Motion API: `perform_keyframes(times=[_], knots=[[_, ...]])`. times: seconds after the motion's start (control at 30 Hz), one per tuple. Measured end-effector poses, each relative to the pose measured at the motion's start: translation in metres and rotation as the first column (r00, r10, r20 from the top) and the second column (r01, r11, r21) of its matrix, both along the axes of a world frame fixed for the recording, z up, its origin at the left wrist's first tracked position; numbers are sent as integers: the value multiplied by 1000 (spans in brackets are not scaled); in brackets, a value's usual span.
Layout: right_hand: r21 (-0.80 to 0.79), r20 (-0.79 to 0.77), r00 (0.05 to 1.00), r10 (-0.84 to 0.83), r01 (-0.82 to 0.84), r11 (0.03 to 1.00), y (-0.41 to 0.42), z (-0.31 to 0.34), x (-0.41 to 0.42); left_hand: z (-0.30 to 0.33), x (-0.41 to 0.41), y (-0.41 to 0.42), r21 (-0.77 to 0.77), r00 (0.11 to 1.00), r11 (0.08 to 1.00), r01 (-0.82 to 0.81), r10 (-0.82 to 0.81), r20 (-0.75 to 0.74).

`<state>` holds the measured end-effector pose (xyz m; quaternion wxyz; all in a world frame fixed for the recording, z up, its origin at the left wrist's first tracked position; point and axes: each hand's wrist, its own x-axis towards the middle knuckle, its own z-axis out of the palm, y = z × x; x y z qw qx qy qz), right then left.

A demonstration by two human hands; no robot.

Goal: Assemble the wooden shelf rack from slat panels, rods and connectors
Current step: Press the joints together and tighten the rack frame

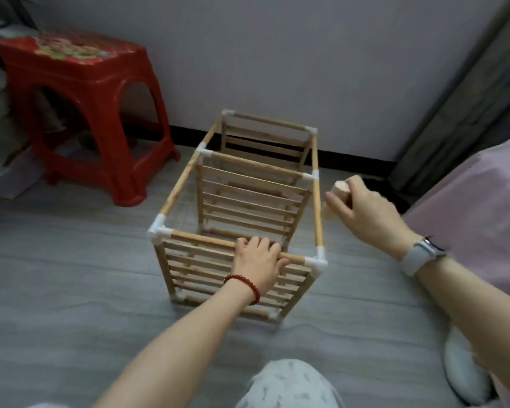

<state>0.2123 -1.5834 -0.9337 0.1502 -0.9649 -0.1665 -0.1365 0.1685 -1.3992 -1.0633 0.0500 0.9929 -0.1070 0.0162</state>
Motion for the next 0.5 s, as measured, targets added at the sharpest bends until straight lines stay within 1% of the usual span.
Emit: perform_keyframes(times=[0.03,0.07,0.1,0.13,0.17,0.2,0.23,0.27,0.3,0.33,0.37,0.4,0.43,0.47,0.5], knots=[[212,136,990,-31,2,977,-7,5,2,-2,3,-7,8,1000,1000,3,-3,7],[441,248,966,-75,-44,896,-8,6,3,-5,5,-10,10,1000,1000,-1,1,19],[557,305,945,-118,-76,827,-8,-3,-1,-7,6,-11,9,1000,1000,-3,3,26],[540,277,948,-156,-19,841,-11,-21,-9,-9,7,-12,10,1000,1000,-1,1,30],[389,163,972,-168,93,917,-10,-45,-20,-9,9,-12,9,999,1000,-1,1,34],[140,-30,986,-164,167,976,-10,-71,-30,-9,10,-13,13,1000,1000,3,-3,30],[-45,-184,966,-179,174,984,-12,-88,-33,-9,11,-12,18,1000,1000,8,-9,21],[-85,-220,962,-159,144,986,-18,-93,-27,-8,10,-12,24,1000,1000,15,-15,19],[-50,-204,970,-129,122,991,-23,-86,-13,-7,11,-12,21,1000,1000,14,-15,25],[52,-134,984,-120,127,990,-27,-72,-2,-6,11,-11,15,1000,1000,13,-13,17],[210,-32,989,-142,146,967,-32,-58,6,-6,10,-12,11,1000,1000,15,-15,2],[404,72,984,-166,123,906,-31,-50,9,-7,10,-11,10,1000,1000,13,-13,2],[541,121,975,-184,91,836,-34,-53,6,-8,10,-11,14,1000,1000,13,-13,2],[557,86,980,-180,102,824,-32,-62,-4,-7,10,-11,16,1000,1000,12,-12,-1],[458,-23,988,-156,149,876,-25,-75,-21,-6,11,-11,21,1000,1000,6,-6,-7]])
